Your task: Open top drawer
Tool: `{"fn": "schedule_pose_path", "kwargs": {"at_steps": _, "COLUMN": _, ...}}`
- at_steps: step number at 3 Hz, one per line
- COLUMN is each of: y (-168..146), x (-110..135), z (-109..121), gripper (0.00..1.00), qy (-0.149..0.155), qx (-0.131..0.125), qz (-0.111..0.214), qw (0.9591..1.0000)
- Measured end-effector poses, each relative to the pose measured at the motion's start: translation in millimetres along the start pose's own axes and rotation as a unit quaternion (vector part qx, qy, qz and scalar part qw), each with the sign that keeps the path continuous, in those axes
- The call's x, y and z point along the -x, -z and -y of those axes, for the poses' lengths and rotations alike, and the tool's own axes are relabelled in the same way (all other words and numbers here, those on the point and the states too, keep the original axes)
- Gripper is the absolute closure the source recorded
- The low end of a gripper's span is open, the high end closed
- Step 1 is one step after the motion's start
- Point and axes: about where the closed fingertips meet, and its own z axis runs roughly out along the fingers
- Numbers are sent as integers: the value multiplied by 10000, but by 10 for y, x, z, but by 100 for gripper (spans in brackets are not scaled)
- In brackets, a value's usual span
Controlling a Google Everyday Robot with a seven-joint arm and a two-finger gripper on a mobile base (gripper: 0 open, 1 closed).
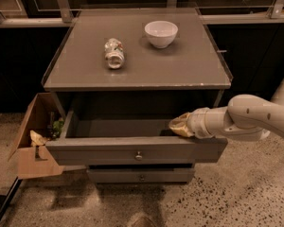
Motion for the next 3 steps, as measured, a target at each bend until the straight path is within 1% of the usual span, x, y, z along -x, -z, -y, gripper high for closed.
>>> {"fn": "schedule_pose_path", "kwargs": {"at_steps": 1, "y": -27, "x": -2, "z": -91, "gripper": 100, "qy": 144, "qx": 182, "qz": 5, "qw": 9997}}
{"fn": "schedule_pose_path", "kwargs": {"at_steps": 2, "y": -29, "x": -56, "z": -249, "gripper": 100, "qy": 203, "qx": 326, "qz": 122, "qw": 9992}}
{"fn": "schedule_pose_path", "kwargs": {"at_steps": 3, "y": -25, "x": -43, "z": -238, "gripper": 100, "qy": 203, "qx": 326, "qz": 122, "qw": 9992}}
